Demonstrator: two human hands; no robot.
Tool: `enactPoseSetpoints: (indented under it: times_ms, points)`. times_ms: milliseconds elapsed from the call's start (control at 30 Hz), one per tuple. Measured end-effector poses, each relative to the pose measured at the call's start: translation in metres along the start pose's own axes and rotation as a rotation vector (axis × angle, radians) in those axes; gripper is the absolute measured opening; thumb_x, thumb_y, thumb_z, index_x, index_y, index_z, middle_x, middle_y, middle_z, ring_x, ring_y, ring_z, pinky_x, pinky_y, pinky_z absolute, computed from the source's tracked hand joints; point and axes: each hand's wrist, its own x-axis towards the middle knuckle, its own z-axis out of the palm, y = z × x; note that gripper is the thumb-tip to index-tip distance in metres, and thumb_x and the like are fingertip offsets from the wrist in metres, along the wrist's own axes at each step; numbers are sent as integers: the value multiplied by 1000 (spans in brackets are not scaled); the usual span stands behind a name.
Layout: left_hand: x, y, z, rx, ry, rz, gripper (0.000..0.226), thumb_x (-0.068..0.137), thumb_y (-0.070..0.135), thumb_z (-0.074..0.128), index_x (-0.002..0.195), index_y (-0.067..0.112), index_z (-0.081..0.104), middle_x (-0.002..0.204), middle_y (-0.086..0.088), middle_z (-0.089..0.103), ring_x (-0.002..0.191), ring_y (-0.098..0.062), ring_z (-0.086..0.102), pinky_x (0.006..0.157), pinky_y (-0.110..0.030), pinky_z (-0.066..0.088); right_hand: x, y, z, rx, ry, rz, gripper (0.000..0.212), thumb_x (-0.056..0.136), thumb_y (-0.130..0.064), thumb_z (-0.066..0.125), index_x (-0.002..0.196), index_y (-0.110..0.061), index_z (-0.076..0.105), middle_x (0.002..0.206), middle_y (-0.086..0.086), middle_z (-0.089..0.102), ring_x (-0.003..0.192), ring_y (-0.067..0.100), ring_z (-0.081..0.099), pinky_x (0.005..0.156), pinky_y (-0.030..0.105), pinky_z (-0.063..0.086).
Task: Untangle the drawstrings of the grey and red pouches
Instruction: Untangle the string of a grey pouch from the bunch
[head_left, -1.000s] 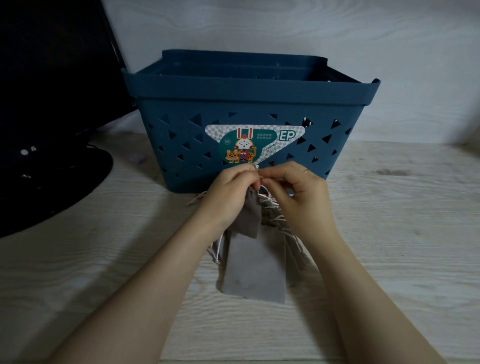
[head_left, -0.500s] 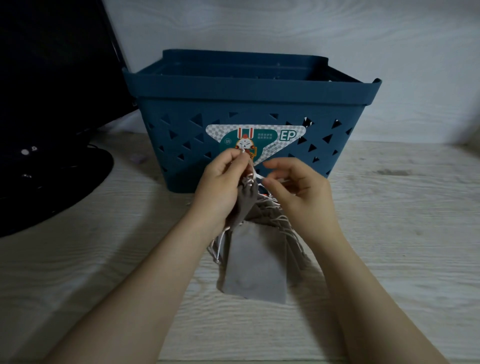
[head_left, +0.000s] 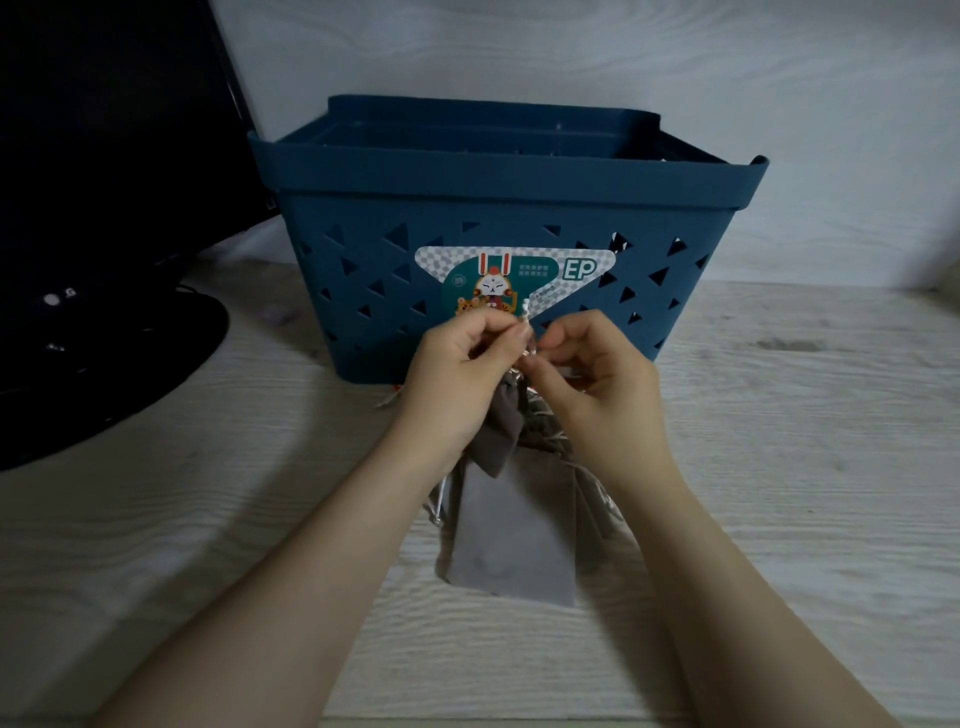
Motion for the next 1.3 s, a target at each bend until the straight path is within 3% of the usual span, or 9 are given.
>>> enactPoseSetpoints:
  times_ms: [100,200,400,600,733,867,1100,1200,1300]
  points:
    - [0,3,2,-134,26,-106,15,87,8,61,91,21,56,76,-1,66,73,-11,60,74,-27,47,1,3,-2,-43,53,31,18,82,-6,68,81,-24,62,73,-12,65,69,3,63,68,22,51]
    - [-1,5,0,-137,-53,-91,32,83,2,64,102,21,48,76,0,66,73,-14,60,77,-31,48,3,5,-4,-87,118,51,15,82,-6,67,81,-21,66,72,-16,65,68,-1,63,69,21,52]
    - [1,-1,-1,115,-73,83,36,77,2,68,90,30,49,71,11,64,70,-8,58,71,-20,43,4,5,-3,-171,129,24,13,82,-7,68,89,-17,65,76,-19,64,75,-3,64,68,14,51]
    - [0,0,-1,251,-19,208,26,71,15,62,80,34,47,71,17,64,67,-16,60,64,-33,46,1,5,-2,-369,135,-196,10,81,-11,63,85,-12,72,74,-7,70,67,9,65,61,26,52]
    - [-1,-1,-1,285,12,268,22,72,13,61,69,30,47,67,12,59,65,-10,57,61,-28,43,0,3,-1,-407,152,-189,12,81,-10,63,90,-12,70,78,-7,70,71,10,64,63,30,51]
    - [-1,-1,0,272,-19,270,19,74,13,58,74,32,54,69,17,59,65,-1,56,61,-20,43,0,1,-2,-384,153,-164,7,82,-13,63,89,-14,66,77,-9,68,71,15,67,61,41,55]
    - [-2,0,-3,420,0,356,15,75,3,60,78,17,55,73,15,56,68,5,53,62,-6,37,3,4,-4,-531,97,-319,24,85,-20,50,90,-11,72,76,5,69,61,24,64,49,38,52]
    - [-2,2,-4,510,17,422,12,77,3,61,82,11,54,76,7,58,74,-7,55,63,-11,39,3,3,-4,-603,67,-305,27,85,-23,46,87,-7,68,75,7,66,61,26,62,50,37,51]
    - [-2,1,-4,627,50,521,7,78,13,55,84,10,53,81,10,53,79,-10,51,71,-25,39,2,-1,-3,-417,4,-140,12,88,-15,53,83,-10,62,68,-4,61,65,11,59,56,24,47]
